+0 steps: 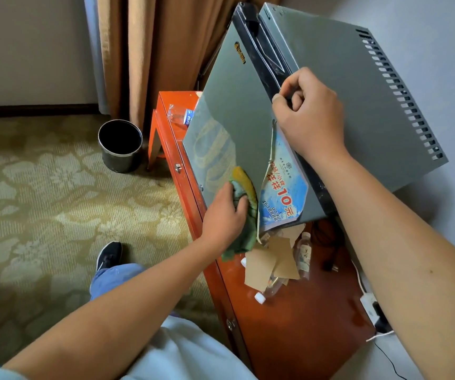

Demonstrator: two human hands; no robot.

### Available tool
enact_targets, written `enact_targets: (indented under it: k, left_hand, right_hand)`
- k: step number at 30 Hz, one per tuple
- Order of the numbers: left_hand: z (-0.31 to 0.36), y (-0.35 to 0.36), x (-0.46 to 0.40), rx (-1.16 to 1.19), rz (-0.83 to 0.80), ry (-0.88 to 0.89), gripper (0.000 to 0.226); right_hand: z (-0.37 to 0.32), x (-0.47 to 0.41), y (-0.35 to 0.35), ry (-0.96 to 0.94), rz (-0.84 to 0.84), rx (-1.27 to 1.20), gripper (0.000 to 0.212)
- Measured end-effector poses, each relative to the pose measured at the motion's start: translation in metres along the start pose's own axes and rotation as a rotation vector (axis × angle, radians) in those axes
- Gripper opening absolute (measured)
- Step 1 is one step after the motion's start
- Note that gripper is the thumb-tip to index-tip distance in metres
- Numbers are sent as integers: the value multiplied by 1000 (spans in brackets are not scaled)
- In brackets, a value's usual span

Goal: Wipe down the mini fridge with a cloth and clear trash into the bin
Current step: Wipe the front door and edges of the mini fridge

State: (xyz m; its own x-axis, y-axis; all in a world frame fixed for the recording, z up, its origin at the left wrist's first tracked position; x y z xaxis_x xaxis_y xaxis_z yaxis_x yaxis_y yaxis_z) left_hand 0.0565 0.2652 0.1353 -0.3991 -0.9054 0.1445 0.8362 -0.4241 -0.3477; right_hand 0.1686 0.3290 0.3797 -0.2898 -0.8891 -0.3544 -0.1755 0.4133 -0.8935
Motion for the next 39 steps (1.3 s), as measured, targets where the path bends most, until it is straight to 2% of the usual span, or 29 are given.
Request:
enact_targets:
  k: [3,7,10,13,15,18,21,27,29,31,35,39]
  left_hand:
    - [2,13,28,3,-68,84,14]
    - [24,4,24,49,-7,164,16]
    - [24,-2,7,-4,16,187,19]
    - [-12,9,-1,-42,-49,36,19]
    - [-42,20,2,-77,-156,-82,19]
    - [-56,27,19,-102,-220,-87,21]
    - [-33,16,23,-2,-139,-31,20]
    - [42,-72,-10,294,234,53,14]
    - [60,-92,-11,367,291,119,13]
    - [74,-86,-3,347,242,170,13]
    - [72,-21,26,155,10,177,15]
    - [48,7,34,136,-3,147,18]
  right_hand:
    - [1,-1,0,12,7,-1,7]
    - [1,0,0,5,9,0,6]
    - [1,0,0,2,6,2,7]
    - [2,0,0,10,3,15,8]
    - [1,0,1,4,-3,21,8]
    - [1,0,1,4,-3,17,7]
    - [2,0,1,5,4,10,7]
    - [3,0,2,4,4,13,9]
    - [3,0,2,-2,2,11,9]
    - [3,0,2,4,8,7,7]
    - [3,0,2,5,13,6,6]
    - [3,0,2,-16,7,24,7]
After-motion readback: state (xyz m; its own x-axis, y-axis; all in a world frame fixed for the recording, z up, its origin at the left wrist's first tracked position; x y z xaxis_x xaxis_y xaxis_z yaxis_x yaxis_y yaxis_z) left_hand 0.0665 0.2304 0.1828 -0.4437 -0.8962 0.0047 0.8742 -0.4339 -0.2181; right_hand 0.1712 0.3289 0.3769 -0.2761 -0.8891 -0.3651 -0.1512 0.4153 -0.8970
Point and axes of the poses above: each hand's wrist, its own x-axis away from the middle knuckle, its own y-axis out of the palm, z = x × y, the point moved 9 cm from there along -x, towards the middle knuckle
